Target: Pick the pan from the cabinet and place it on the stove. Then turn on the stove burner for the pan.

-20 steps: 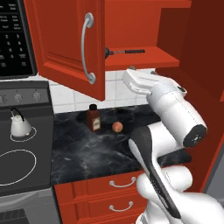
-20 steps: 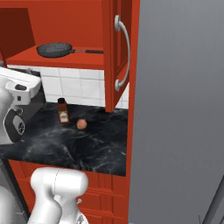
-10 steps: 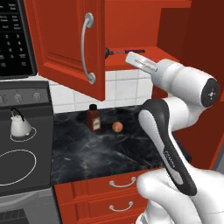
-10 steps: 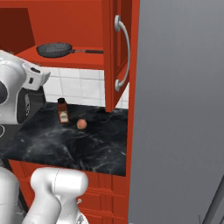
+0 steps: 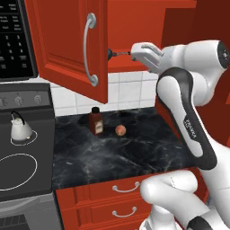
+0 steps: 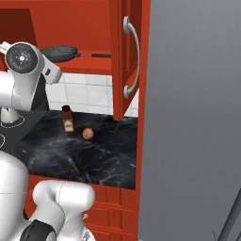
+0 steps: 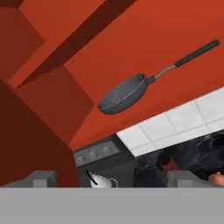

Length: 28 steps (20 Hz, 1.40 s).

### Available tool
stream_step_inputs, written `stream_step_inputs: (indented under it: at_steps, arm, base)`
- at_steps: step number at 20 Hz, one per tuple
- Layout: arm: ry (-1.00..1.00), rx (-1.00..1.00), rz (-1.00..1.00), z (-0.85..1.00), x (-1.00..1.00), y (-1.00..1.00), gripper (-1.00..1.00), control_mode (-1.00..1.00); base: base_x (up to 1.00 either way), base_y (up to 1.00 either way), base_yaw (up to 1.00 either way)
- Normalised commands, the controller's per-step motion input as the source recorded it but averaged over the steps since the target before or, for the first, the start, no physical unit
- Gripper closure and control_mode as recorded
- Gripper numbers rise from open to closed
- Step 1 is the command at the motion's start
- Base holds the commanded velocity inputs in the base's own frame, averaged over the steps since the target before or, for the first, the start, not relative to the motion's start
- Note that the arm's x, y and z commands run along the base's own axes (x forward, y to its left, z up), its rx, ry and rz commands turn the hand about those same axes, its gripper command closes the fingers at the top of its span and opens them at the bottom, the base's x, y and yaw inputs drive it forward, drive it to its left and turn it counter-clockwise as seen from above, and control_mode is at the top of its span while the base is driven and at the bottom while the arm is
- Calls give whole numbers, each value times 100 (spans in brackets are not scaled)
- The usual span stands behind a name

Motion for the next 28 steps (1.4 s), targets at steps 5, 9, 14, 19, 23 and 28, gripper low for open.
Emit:
stream_step_inputs:
  at_steps: [5, 9, 14, 19, 23, 28]
  arm:
    - [16, 1, 2, -10, 28, 0, -100, -100]
    - [14, 0, 2, -14, 28, 12, -100, -100]
    - [11, 1, 4, -18, 5, 10, -100, -100]
    - [6, 0, 5, -16, 10, 29, -100, -100]
    - [6, 0, 2, -11, 25, 39, -100, -100]
    - [8, 1, 2, -8, 37, 36, -100, -100]
  base:
    - [0, 0, 0]
    - [0, 0, 0]
    - [0, 0, 0]
    - [0, 0, 0]
    - [0, 0, 0]
    - [0, 0, 0]
